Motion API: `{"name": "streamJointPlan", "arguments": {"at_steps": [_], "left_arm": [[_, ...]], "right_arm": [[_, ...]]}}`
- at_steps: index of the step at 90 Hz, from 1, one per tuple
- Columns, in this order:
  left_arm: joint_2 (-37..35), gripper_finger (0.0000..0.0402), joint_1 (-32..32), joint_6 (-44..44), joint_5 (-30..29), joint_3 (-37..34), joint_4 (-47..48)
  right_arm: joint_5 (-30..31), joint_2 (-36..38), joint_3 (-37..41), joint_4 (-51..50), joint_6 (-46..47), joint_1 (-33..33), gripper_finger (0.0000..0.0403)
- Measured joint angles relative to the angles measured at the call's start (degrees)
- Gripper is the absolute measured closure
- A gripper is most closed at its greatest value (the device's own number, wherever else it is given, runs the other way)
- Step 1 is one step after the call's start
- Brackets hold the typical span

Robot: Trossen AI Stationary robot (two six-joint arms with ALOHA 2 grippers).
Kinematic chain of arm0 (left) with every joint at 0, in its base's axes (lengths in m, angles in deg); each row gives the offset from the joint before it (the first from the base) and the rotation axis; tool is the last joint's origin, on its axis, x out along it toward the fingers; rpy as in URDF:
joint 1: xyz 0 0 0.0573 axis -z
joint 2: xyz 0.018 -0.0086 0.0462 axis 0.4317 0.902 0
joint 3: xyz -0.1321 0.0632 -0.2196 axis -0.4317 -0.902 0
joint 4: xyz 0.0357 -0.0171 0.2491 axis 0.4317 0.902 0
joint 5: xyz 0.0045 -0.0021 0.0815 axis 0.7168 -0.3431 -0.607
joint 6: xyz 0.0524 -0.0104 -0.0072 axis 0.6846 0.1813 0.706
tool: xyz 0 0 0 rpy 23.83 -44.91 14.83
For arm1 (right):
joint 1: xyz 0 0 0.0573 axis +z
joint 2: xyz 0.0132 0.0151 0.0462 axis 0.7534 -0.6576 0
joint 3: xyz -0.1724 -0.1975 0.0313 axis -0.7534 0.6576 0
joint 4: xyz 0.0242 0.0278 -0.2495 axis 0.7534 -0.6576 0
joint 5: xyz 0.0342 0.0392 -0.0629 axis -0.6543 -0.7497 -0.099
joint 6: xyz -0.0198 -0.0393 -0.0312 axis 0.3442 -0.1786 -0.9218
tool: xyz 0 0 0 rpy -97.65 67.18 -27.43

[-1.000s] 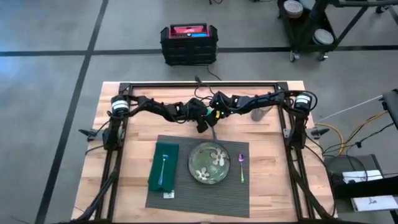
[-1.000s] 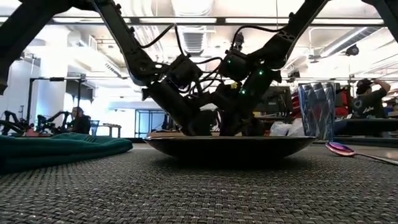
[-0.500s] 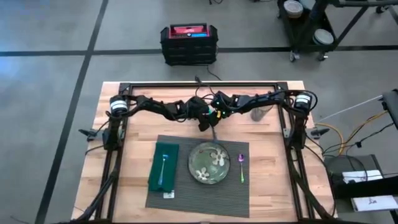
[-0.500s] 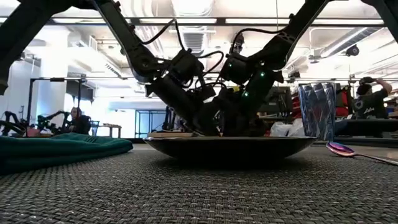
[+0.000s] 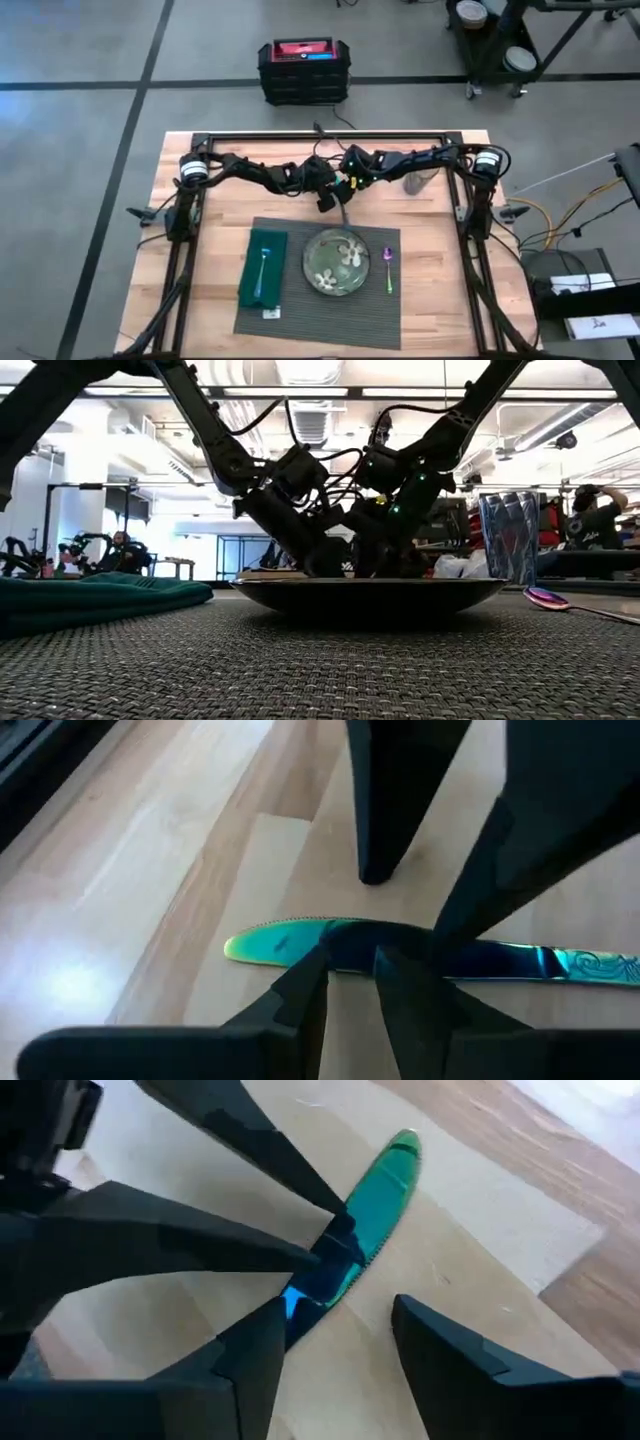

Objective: Set table place
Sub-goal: Put the iridescent blue knife on the gray place mat

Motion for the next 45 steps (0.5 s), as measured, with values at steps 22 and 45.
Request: {"name": "streamJointPlan", "arguments": {"at_steps": [22,45], "left_arm": [[0.22,0.0326,0.49,3.23,-1.53,-0.07,0.44],[0.22,0.0326,0.60,5.23,-1.59,-0.46,0.71]], "right_arm": [[-0.61,-0.83,0.02,1.56,0.36,0.11,0.0244],[-0.66,-2.25,-0.07,3.87,1.34,0.22,0.0257]]}}
